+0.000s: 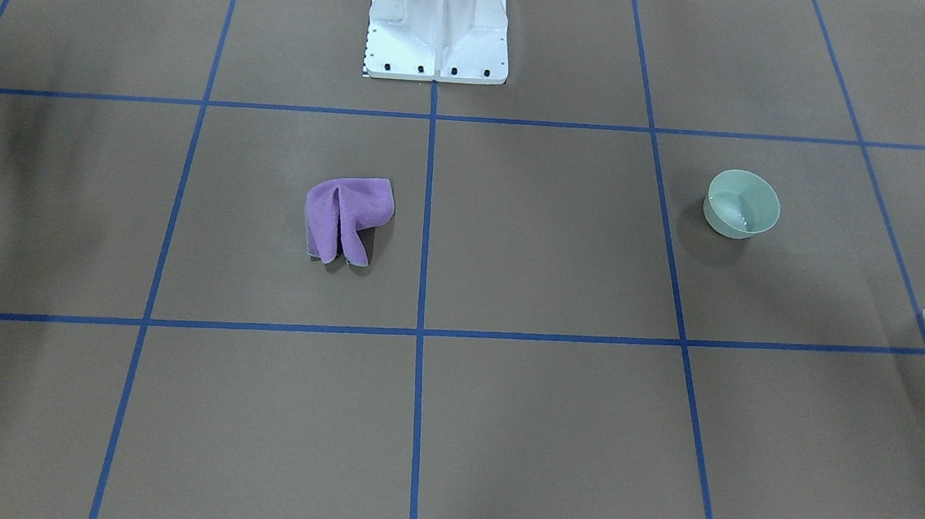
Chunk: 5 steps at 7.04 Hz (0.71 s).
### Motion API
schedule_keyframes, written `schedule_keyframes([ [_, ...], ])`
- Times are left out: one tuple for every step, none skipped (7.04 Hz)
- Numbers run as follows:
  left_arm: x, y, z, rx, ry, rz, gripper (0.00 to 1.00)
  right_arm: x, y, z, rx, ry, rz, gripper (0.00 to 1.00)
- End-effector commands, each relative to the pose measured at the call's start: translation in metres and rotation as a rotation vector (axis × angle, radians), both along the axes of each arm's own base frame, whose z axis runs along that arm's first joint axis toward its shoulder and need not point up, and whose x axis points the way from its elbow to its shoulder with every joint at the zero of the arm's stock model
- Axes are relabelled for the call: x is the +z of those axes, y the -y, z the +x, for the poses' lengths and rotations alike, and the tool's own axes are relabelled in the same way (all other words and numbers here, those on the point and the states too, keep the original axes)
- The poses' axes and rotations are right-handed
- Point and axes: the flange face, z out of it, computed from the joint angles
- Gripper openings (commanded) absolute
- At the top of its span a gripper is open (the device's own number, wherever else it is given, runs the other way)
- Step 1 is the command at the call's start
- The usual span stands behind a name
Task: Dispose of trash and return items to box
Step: 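Carry the yellow cup into the clear bin and release it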
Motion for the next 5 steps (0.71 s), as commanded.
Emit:
schedule_keyframes([
  [-0.006, 0.005, 0.004, 0.012, 0.000, 0.039, 0.99, 0.000, 0.000, 0.000, 0.001, 0.001, 0.000, 1.00],
  [-0.024, 0.023, -0.003, 0.007, -0.004, 0.072, 0.99, 0.000, 0.000, 0.000, 0.001, 0.001, 0.000, 1.00],
  [-0.052, 0.037, -0.008, -0.015, -0.058, 0.099, 0.99, -0.001, 0.000, 0.000, 0.000, 0.002, -0.001, 1.00],
  [-0.091, 0.052, -0.014, -0.051, -0.104, 0.095, 0.99, -0.001, 0.000, 0.000, 0.000, 0.003, -0.001, 1.00],
  [-0.136, 0.052, -0.010, -0.148, -0.150, 0.066, 0.99, -0.001, 0.000, -0.001, -0.002, 0.003, -0.001, 1.00],
])
